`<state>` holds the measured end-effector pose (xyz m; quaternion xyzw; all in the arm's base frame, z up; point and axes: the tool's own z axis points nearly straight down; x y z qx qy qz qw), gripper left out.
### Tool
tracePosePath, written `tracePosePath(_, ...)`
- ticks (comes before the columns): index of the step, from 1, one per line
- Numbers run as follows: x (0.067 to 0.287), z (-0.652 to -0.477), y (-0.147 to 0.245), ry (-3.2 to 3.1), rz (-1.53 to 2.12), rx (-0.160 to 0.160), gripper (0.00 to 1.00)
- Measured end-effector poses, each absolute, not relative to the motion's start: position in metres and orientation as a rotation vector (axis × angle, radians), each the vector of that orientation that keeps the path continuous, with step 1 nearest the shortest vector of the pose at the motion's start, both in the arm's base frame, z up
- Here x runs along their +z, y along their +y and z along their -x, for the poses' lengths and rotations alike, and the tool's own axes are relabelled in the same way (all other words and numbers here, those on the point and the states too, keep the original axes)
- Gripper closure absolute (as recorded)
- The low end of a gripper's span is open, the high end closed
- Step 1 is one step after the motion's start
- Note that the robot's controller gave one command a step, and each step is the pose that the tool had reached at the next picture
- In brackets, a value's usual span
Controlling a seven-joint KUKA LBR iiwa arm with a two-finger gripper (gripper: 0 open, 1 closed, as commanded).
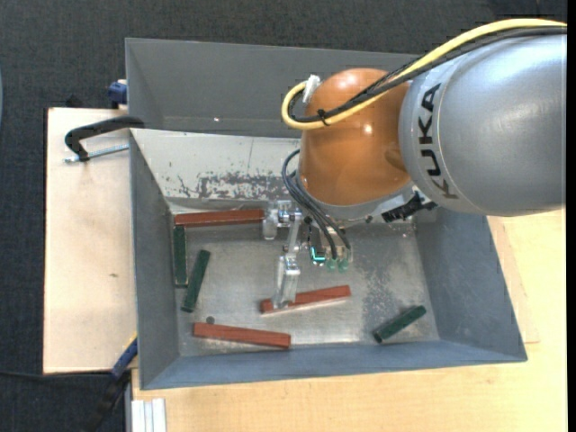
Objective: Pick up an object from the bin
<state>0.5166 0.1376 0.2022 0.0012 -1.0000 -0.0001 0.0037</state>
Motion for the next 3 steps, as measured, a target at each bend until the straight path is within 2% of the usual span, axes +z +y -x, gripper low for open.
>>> tracePosePath(1, 0.206, -0.518, 0.137, -3.143, -0.001, -0.002, 0.0)
tracePosePath(2, 0.163, -0.524, 0.101, -3.146, -0.114, -0.004, 0.0)
tracePosePath(3, 0.113, -0.519, 0.104, -3.111, -0.452, 0.0, 0.0)
